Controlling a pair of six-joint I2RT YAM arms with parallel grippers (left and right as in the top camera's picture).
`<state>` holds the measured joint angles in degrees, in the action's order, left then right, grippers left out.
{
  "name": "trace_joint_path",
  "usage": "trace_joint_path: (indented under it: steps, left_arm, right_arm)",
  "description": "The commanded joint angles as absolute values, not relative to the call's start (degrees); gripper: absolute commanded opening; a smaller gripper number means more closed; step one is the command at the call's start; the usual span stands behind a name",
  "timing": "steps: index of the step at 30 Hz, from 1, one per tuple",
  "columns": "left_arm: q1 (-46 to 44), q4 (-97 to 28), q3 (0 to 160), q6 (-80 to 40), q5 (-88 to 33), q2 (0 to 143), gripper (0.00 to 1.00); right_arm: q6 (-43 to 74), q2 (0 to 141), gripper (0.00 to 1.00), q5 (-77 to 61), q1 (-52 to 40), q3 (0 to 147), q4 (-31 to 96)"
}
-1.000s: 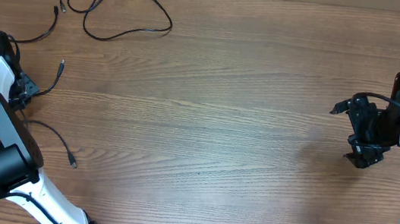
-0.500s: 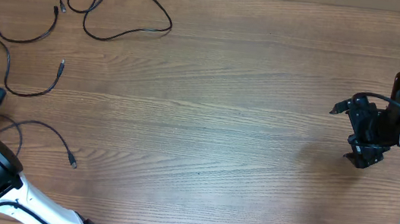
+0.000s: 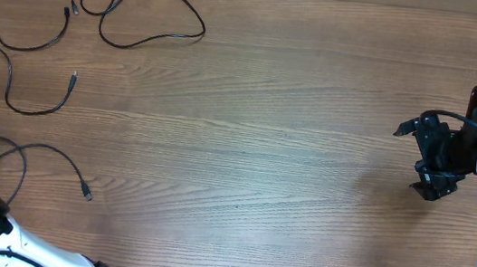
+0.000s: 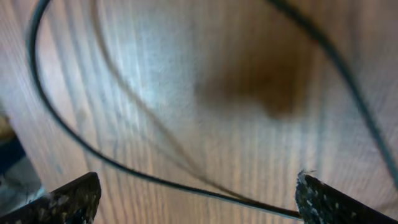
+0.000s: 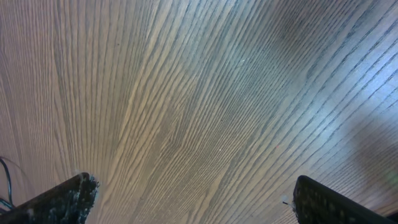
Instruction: Untangle cables
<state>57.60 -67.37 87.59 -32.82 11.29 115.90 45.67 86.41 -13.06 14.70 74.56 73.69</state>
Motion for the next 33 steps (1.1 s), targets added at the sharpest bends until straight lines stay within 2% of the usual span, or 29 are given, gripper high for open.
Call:
trace_joint_path:
  steps: [1, 4, 9, 15, 16, 18, 19, 20, 22, 25, 28, 33]
  left_arm:
    - [61.2, -70.0, 87.9, -36.7, 14.7, 113.3, 1.0]
    - [64.1, -74.0, 87.8, -47.4, 20.9, 110.2, 1.0]
    - [65.3, -72.8, 84.1, -47.2, 17.7, 110.0, 1.0]
    - [65.3, -62.9, 73.6, -44.1, 15.0, 110.0, 0.99]
    - [65.3, -62.0, 72.9, -43.7, 14.9, 110.0, 0.95]
    - [65.2, -60.6, 72.1, -43.7, 12.9, 110.0, 0.67]
    - [65.2, -59.9, 72.0, -43.7, 11.3, 110.0, 0.57]
    - [65.2, -58.6, 71.9, -43.7, 8.1, 110.0, 0.39]
    - [65.2, -57.1, 71.8, -43.7, 3.3, 110.0, 0.36]
    - [65.2, -55.2, 71.8, -43.7, -2.9, 110.0, 0.17]
    - [65.2, -53.8, 71.8, -43.7, -3.6, 110.0, 0.04]
    - [65.2, -47.4, 71.8, -41.3, -19.7, 110.0, 0.04]
  right_arm:
    - [46.0, 86.1, 1.0, -12.4, 14.9, 75.0, 73.6]
    - [46.0, 86.1, 1.0, -12.4, 14.9, 75.0, 73.6]
    - [46.0, 86.1, 1.0, -12.4, 14.9, 75.0, 73.6]
    - [46.0, 86.1, 1.0, -12.4, 14.9, 75.0, 73.6]
    - [46.0, 86.1, 1.0, -12.4, 14.9, 75.0, 73.6]
    - [46.0, 86.1, 1.0, -12.4, 14.9, 75.0, 73.6]
    - [46.0, 86.1, 1.0, -12.4, 14.9, 75.0, 73.6]
    - [46.0, 86.1, 1.0, -12.4, 14.9, 75.0, 73.6]
    - [46.0, 86.1, 1.0, -12.4, 14.9, 75.0, 73.6]
    - [46.0, 86.1, 1.0, -12.4, 14.9, 75.0, 73.6]
    - [46.0, 86.1, 1.0, -12.4, 14.9, 75.0, 73.6]
    - [46.0, 86.1, 1.0, -12.4, 14.9, 75.0, 73.6]
